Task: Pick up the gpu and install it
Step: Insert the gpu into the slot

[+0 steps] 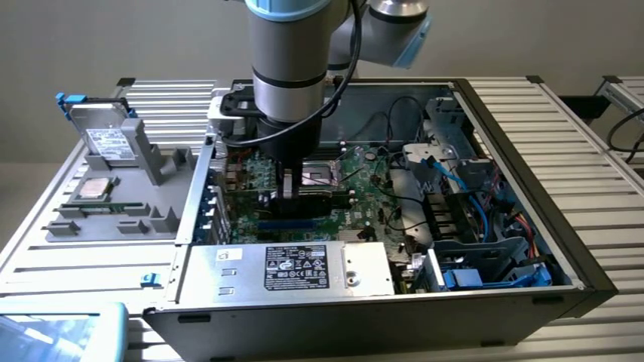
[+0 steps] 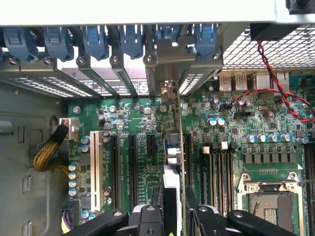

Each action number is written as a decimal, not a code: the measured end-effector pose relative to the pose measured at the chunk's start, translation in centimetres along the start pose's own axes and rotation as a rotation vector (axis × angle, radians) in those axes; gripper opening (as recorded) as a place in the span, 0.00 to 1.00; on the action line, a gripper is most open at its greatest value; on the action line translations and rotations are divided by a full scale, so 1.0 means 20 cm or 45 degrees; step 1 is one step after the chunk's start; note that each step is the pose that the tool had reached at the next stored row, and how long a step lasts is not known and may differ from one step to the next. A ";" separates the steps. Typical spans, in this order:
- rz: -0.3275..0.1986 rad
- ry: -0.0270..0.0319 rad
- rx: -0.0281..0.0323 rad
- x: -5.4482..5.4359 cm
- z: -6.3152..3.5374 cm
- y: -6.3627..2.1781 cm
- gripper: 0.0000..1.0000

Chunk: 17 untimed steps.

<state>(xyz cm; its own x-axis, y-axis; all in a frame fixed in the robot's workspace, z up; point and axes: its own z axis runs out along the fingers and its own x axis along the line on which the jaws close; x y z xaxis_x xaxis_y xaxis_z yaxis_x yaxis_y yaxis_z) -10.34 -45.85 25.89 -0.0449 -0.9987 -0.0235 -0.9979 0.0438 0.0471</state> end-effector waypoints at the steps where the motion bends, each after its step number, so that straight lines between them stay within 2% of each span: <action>1: 0.000 0.0000 0.0000 0.00 0.000 0.000 0.28; 17: 0.002 0.0000 0.0000 0.01 0.001 -0.010 0.28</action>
<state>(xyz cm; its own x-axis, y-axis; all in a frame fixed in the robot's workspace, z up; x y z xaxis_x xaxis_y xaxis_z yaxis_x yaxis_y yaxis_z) -10.14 -45.98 25.86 -0.0468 -0.9986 -0.0235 -0.9978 0.0457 0.0472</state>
